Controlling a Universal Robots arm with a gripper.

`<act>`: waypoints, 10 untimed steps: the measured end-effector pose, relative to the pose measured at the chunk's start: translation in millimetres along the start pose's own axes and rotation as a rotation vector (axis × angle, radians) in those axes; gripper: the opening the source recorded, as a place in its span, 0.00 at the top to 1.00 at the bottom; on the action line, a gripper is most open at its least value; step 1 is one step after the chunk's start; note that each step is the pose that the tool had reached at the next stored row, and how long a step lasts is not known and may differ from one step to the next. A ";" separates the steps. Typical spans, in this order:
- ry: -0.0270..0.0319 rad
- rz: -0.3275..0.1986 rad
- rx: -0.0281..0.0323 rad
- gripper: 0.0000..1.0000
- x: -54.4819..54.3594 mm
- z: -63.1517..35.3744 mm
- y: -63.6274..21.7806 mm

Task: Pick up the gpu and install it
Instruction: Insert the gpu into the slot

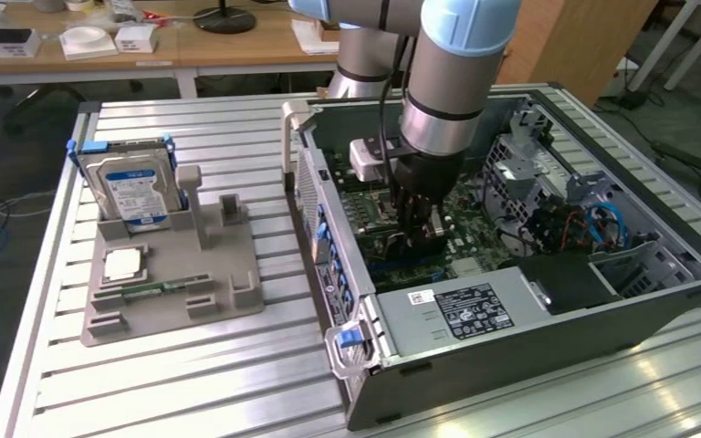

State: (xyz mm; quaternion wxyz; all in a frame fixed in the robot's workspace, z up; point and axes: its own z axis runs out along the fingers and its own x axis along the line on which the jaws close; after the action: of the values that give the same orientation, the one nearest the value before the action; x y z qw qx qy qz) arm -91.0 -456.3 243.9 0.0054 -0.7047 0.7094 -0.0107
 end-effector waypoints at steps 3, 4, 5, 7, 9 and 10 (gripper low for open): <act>0.0000 0.000 0.0001 0.74 0.0 -0.1 0.0; 0.0001 0.000 0.0000 0.74 0.0 -0.2 0.0; 0.0002 0.000 0.0000 0.74 0.0 -0.2 0.0; 0.0002 0.000 0.0000 0.74 -0.1 -0.1 0.0; 0.0008 0.001 -0.0003 0.74 -1.3 0.0 0.0; 0.0008 0.001 -0.0002 0.74 -1.9 0.1 0.0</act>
State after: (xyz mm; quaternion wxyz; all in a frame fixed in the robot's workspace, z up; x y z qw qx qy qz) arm -91.0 -454.4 243.8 0.0050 -0.7044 0.7097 -0.0109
